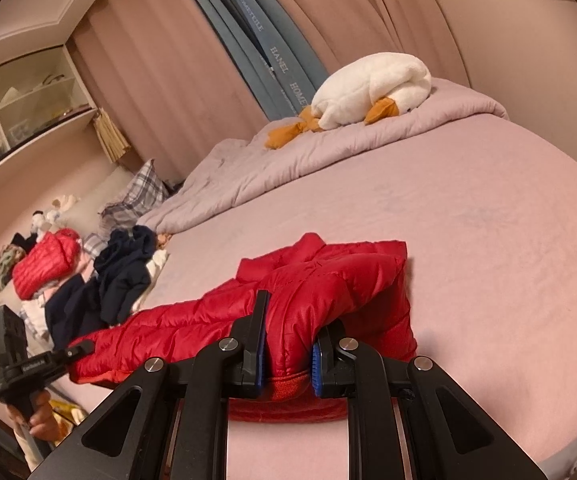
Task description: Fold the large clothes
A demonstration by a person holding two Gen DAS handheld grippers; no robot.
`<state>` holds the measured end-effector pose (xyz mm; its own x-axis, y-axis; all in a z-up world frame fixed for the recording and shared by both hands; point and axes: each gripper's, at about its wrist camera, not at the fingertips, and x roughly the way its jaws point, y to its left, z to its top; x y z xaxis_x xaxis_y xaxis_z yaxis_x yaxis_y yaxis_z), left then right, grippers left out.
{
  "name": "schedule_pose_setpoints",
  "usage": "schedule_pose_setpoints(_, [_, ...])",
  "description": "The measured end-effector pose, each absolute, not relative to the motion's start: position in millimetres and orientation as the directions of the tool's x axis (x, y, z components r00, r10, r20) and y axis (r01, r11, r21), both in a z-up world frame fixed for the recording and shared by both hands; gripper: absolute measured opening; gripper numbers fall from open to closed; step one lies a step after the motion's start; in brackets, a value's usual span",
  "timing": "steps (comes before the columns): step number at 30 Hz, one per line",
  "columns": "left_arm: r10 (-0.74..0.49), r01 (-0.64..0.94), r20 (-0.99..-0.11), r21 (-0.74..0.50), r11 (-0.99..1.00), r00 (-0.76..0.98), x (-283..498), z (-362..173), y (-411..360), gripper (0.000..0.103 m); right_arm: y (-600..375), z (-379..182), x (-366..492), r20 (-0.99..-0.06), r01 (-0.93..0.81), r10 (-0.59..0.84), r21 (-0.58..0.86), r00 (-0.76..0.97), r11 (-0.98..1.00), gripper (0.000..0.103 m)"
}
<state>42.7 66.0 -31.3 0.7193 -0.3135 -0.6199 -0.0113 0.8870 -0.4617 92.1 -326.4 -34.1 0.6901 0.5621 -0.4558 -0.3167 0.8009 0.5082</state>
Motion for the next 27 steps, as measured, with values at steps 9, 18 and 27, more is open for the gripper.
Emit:
schedule_pose_setpoints(9, [-0.315,-0.007,-0.624,-0.457,0.890,0.715,45.4,-32.0,65.1,0.014,-325.2,-34.7,94.1,-0.465,-0.301,0.552,0.510,0.692,0.806,0.017])
schedule_pose_setpoints(18, [-0.313,-0.007,-0.628,-0.453,0.892,0.713,44.6,-31.9,65.0,0.015,-325.3,-33.6,96.4,-0.464,-0.298,0.551,0.511,0.694,0.806,0.017])
schedule_pose_setpoints(27, [-0.312,-0.006,-0.626,-0.452,0.892,0.715,42.8,-32.1,64.4,0.015,-325.9,-33.0,97.3,-0.464,-0.299,0.549,0.508,0.696,0.808,0.017])
